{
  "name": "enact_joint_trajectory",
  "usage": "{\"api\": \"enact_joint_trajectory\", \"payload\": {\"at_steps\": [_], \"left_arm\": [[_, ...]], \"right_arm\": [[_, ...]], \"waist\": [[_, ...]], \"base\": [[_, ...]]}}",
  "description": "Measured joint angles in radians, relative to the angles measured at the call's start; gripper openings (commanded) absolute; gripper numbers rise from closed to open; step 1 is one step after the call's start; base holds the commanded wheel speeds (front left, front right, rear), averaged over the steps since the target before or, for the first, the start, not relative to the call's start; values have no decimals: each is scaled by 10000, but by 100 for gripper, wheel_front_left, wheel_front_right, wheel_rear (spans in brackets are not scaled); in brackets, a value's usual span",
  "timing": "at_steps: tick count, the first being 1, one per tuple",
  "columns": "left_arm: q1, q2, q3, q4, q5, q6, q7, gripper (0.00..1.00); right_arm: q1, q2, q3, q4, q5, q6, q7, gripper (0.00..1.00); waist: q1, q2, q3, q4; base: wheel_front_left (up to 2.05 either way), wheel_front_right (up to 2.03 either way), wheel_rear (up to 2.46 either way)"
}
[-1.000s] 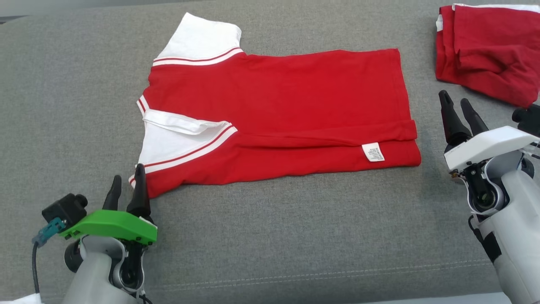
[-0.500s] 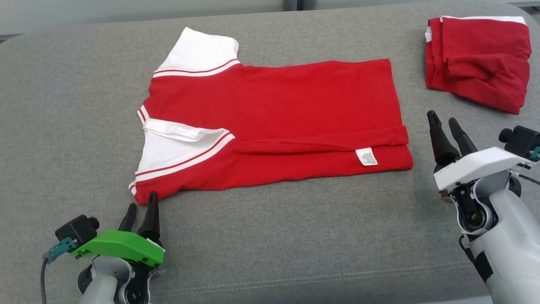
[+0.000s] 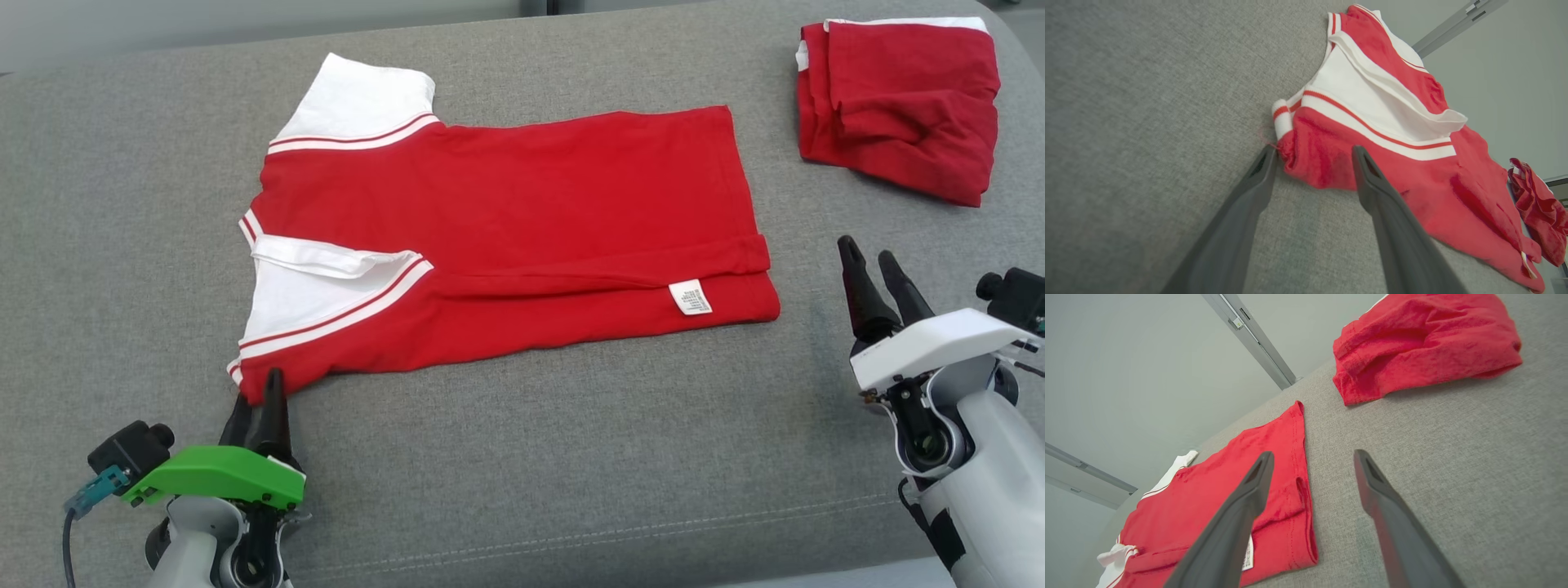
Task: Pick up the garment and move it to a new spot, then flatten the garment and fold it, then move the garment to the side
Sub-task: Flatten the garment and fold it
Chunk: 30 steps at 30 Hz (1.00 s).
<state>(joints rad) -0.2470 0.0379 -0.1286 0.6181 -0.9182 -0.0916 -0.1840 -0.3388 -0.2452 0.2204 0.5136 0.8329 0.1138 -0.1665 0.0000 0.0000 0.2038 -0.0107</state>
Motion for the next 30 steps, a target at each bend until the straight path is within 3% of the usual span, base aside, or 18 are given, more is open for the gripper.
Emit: {"api": "enact_joint_trajectory", "payload": {"at_steps": [12,30], "left_arm": [[-229,-42,-77,-408,-31,-25,-341,0],[-235,-54,-639,-798,-29,-67,-456,0]], "right_arm": [[746,389,192,673,249,0,282,100],[407,1057,54,1670,986,4,537,97]], "waist": [[0,0,-5,287],[0,0,100,841]], "base": [[0,0,0],[0,0,0]]}}
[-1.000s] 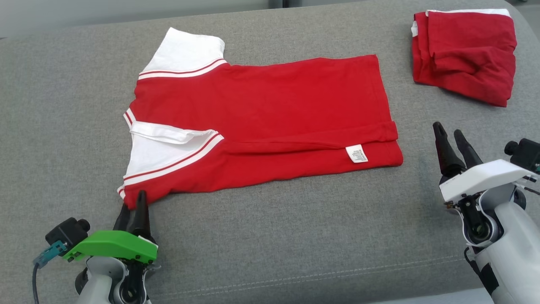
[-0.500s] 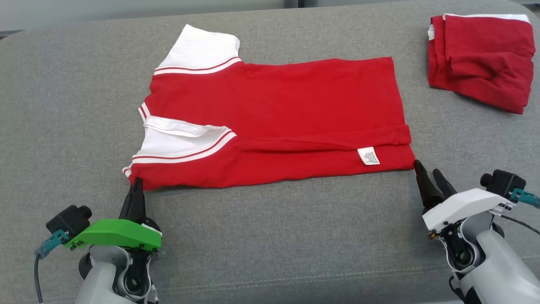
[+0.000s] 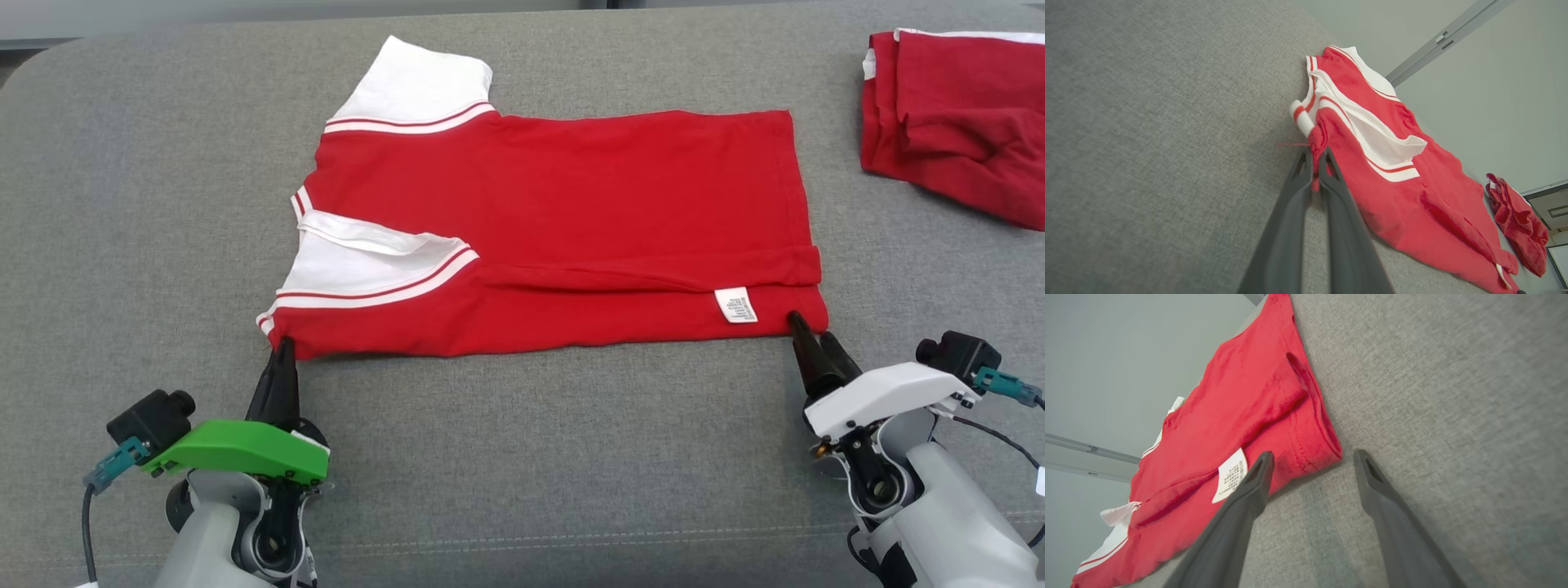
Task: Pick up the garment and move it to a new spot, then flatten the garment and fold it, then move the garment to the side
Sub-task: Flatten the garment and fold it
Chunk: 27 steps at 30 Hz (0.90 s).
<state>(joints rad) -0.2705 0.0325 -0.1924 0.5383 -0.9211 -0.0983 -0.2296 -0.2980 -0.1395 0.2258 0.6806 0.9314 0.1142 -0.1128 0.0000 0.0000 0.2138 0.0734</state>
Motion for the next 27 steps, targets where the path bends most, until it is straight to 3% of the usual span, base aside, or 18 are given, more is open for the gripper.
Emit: {"api": "enact_joint_trajectory", "payload": {"at_steps": [2,4,7,8,16,27], "left_arm": [[3,0,-12,-21,0,2,0,0],[5,0,-35,-44,0,2,-2,0],[10,0,-58,-92,-2,2,-4,0],[12,0,-63,-107,-2,2,-6,0],[19,-2,54,-464,-117,2,-102,0],[-11,-10,328,-1595,-115,-71,-186,0]], "right_arm": [[-108,10,19,84,0,0,58,93],[-214,15,46,159,0,0,84,48],[-338,6,107,199,-12,0,81,9],[-379,-6,132,219,-44,0,79,0],[-535,-123,232,-13,-174,19,-249,0],[-1056,-109,61,-1490,569,90,-451,0]], "waist": [[0,0,15,21],[0,0,33,43],[0,0,63,78],[0,0,72,88],[0,0,51,85],[0,0,-387,-216]], "base": [[0,0,0],[0,0,0],[0,0,0],[0,0,0],[0,0,0],[0,0,0]]}}
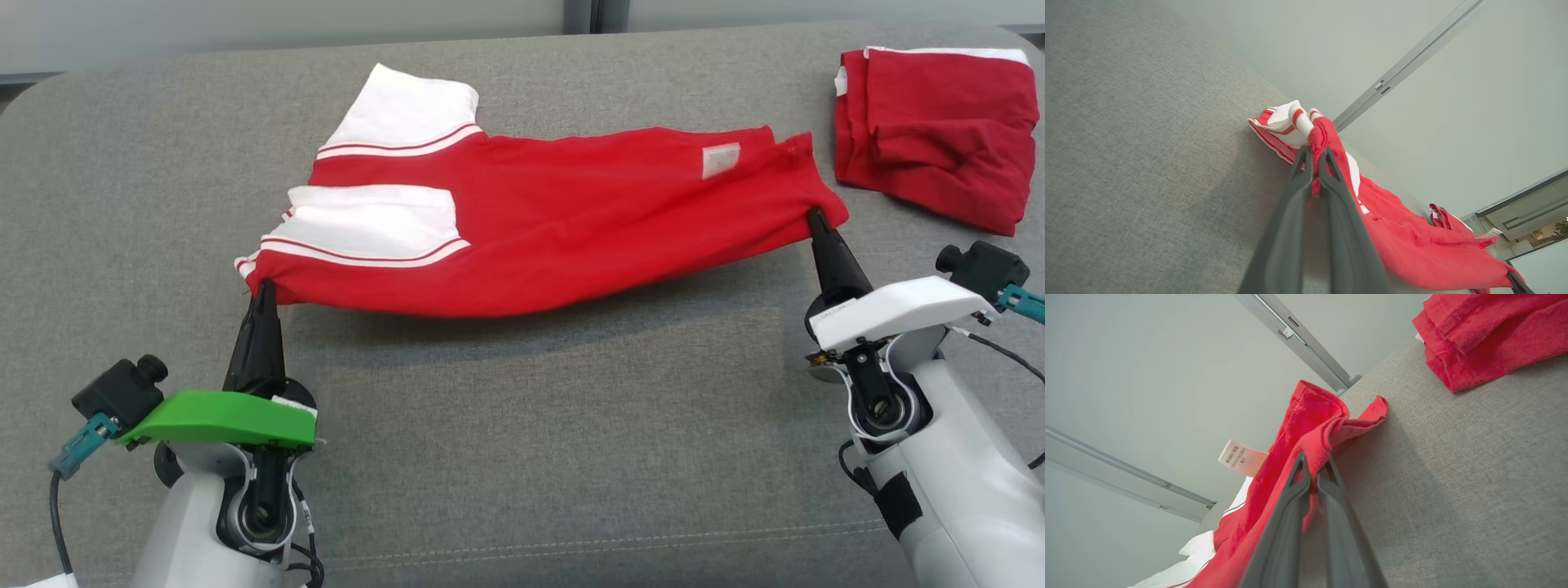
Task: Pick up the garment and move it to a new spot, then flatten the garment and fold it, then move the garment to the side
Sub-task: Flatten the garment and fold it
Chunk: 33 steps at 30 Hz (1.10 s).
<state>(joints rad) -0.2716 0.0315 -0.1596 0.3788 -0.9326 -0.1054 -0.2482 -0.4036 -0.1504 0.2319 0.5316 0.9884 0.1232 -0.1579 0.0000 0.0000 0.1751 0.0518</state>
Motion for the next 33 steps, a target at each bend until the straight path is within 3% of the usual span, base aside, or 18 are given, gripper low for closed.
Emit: {"api": "enact_joint_trajectory", "payload": {"at_steps": [7,20,33], "left_arm": [[140,-4,-29,-389,19,0,-2,0],[2374,-4,140,-512,-226,353,-2,0],[3036,13,10,-1335,-366,533,-2,0]], "right_arm": [[345,-454,-38,-31,-27,0,40,0],[2090,-453,15,-176,77,12,104,0],[3219,-593,82,-840,157,12,107,0]], "waist": [[0,0,-271,-166],[0,0,-365,-106],[0,0,-361,-56]], "base": [[0,0,0],[0,0,0],[0,0,0]]}}
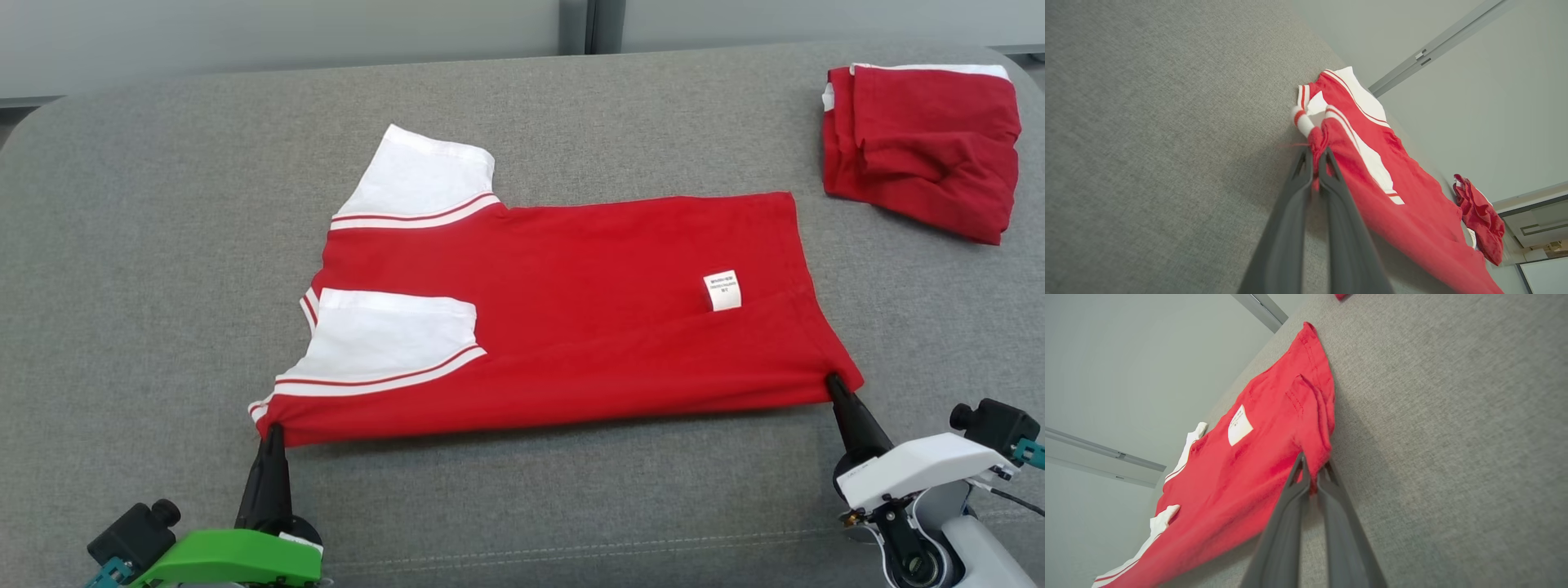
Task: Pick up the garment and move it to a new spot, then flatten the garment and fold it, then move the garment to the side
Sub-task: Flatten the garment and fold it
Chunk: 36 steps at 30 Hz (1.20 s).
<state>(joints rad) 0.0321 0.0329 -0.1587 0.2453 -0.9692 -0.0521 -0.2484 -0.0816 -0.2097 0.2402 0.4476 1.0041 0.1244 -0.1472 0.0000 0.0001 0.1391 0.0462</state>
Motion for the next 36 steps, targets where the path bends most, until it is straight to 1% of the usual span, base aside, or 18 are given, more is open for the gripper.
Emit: {"api": "enact_joint_trajectory", "payload": {"at_steps": [6,10,11,15,22,24,25,26,27,28,29,30,34,36], "left_arm": [[207,23,134,-299,142,151,-2,0],[352,23,82,-437,180,234,-2,0],[404,23,69,-451,228,257,-2,0],[612,23,-15,-502,336,276,-2,0],[675,63,-167,-410,581,537,13,0],[732,92,-192,-347,587,564,17,0],[769,113,-219,-314,589,625,44,0],[813,132,-234,-295,589,650,109,5],[847,150,-253,-284,596,692,111,38],[872,174,-274,-278,654,740,115,38],[899,194,-284,-280,694,782,115,74],[923,207,-284,-274,692,809,148,100],[967,447,-263,-272,798,907,232,100],[967,571,-236,-280,980,974,240,100]], "right_arm": [[274,-71,188,-416,-2,-4,213,0],[757,-128,198,-568,2,-44,339,0],[839,-136,198,-585,4,-117,355,0],[995,-207,207,-640,10,-219,545,0],[1138,-257,221,-681,10,-441,648,0],[1171,-278,251,-665,10,-483,750,48],[1209,-276,259,-663,10,-508,756,100],[1247,-286,297,-658,2,-558,796,100],[1300,-313,324,-648,-8,-579,807,100],[1352,-337,318,-642,-12,-646,805,100],[1395,-382,314,-635,-12,-648,805,100],[1425,-422,305,-639,-13,-654,805,100],[1486,-614,217,-677,-132,-809,786,100],[1498,-828,182,-731,-318,-838,761,100]], "waist": [[0,0,30,-127],[0,0,74,-187],[0,0,83,-194],[0,0,113,-217],[0,0,78,-220],[0,0,22,-220],[0,0,-7,-223],[0,0,-34,-229],[0,0,-56,-242],[0,0,-78,-257],[0,0,-97,-275],[0,0,-116,-295],[0,0,-185,-381],[0,0,-214,-411]], "base": [[0,0,0],[0,0,0],[0,0,0],[0,0,0],[0,0,0],[0,0,0],[0,0,0],[0,0,0],[0,0,0],[0,0,0],[0,0,0],[0,0,0],[0,0,0],[0,0,0]]}}
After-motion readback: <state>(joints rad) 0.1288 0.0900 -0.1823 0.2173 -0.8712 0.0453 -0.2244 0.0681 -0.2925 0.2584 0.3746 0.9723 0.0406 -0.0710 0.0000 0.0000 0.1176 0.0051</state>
